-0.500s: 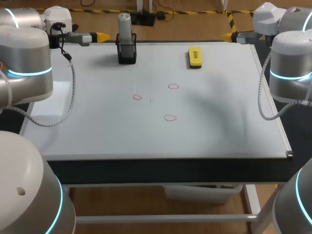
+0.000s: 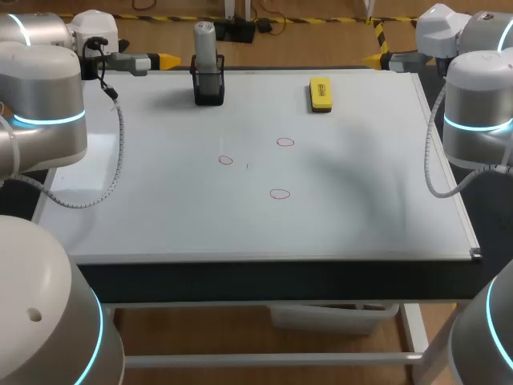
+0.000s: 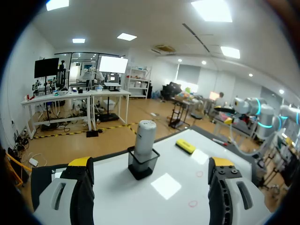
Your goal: Pick up the inspection probe, press it on each red-marked spot on the whiteboard one by one, put down the probe, pick up the eraser, and wipe off all the red marks.
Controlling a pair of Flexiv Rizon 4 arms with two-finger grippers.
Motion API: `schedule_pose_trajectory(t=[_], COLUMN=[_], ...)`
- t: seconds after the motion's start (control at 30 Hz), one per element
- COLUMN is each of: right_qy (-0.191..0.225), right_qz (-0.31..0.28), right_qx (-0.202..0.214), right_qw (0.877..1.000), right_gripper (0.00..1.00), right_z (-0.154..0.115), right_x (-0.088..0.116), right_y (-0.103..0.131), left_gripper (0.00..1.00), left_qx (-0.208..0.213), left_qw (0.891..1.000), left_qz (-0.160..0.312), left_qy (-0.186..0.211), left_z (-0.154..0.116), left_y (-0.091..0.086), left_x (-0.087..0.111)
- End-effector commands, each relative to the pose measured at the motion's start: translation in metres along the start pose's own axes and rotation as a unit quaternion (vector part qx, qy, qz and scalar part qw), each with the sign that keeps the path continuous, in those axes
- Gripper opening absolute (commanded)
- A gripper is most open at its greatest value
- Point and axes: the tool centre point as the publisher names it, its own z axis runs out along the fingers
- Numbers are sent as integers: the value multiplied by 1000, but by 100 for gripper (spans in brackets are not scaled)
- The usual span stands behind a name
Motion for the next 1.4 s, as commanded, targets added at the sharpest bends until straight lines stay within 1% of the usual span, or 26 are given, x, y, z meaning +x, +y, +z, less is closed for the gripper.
schedule_pose_trajectory(t=[0.03,0.2,0.33,0.43,0.57,0.67,0.7,0.83,1.07,1.23,1.33,1.4], right_qy=[1,1,1,1,1,1,1,1,1,1,1,1], right_qz=[0,0,0,0,0,0,0,0,0,0,0,0], right_qx=[1,1,1,1,1,1,1,1,1,1,1,1], right_qw=[1000,1000,1000,1000,1000,1000,1000,1000,1000,1000,1000,1000], right_gripper=[100,100,100,100,100,100,100,100,100,100,100,100], right_z=[0,0,0,0,0,0,0,0,0,0,0,0], right_x=[-1,-1,-1,-1,-1,-1,-1,-1,-1,-1,-1,-1], right_y=[0,0,0,0,0,0,0,0,0,0,0,0], left_gripper=[100,100,100,100,100,100,100,100,100,100,100,100], left_qx=[0,0,5,8,18,25,29,35,36,38,34,42], left_qw=[1000,1000,1000,998,994,990,988,980,970,952,944,941], left_qz=[0,0,17,29,43,54,58,67,87,98,108,106], left_qy=[0,0,21,51,100,128,143,182,226,289,309,318], left_z=[0,0,6,10,17,22,25,29,44,54,62,67], left_y=[0,0,3,5,5,4,3,1,1,2,3,4], left_x=[0,0,1,1,-1,-2,-2,-2,-2,3,6,7])
